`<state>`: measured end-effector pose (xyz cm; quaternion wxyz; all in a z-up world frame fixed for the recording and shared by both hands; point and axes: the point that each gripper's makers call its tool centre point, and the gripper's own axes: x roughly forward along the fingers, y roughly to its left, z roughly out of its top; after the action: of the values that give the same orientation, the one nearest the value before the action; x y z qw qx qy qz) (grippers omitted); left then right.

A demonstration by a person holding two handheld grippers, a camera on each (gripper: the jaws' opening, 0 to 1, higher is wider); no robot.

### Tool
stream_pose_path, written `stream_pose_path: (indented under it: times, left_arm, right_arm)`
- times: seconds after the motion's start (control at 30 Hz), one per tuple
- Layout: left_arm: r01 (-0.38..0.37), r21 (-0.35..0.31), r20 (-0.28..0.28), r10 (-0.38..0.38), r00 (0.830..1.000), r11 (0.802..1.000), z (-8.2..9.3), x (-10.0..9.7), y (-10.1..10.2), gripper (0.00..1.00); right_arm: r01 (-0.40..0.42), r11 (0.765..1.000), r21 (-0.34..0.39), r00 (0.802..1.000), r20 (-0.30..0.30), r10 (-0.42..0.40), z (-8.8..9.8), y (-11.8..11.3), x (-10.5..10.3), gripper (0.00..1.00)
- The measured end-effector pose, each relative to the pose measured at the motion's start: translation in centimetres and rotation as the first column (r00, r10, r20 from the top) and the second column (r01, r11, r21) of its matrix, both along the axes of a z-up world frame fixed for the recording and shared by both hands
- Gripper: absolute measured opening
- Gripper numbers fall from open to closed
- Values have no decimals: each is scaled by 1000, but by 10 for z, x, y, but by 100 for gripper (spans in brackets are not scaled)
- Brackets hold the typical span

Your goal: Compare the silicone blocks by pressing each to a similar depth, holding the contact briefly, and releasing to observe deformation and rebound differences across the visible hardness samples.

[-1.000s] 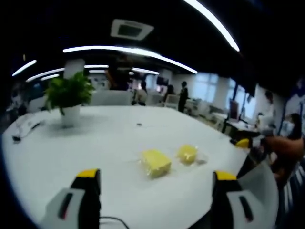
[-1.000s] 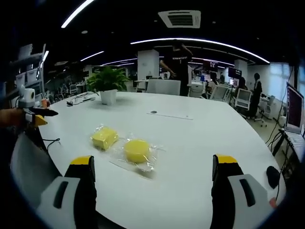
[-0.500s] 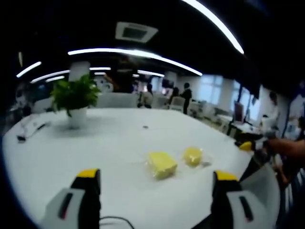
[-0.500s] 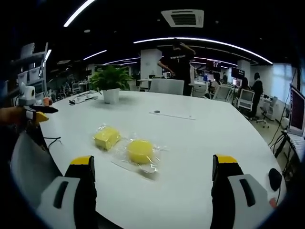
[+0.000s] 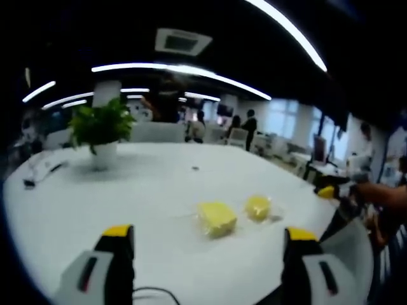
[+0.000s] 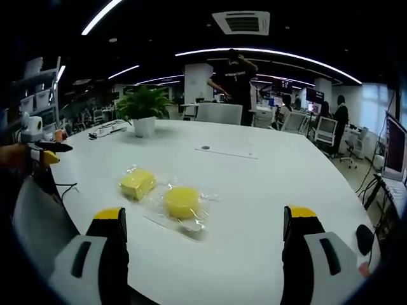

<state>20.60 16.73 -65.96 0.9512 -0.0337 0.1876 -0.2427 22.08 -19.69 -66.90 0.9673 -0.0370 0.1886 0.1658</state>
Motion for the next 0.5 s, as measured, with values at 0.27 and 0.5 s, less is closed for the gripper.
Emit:
stream_pose_path:
  times: [0.27,0.5]
  left_arm:
    - [8,3,-12,-8,1000,1000,0,-1,-4,100]
    - [6,2,-22,-5,1000,1000,-1,-1,-5,100]
  right_arm:
    - [-6,1000,4,1000,-4,6,-2,2,2,96]
    - [-12,1000,-1,1000,-11,12,-4,3,4,96]
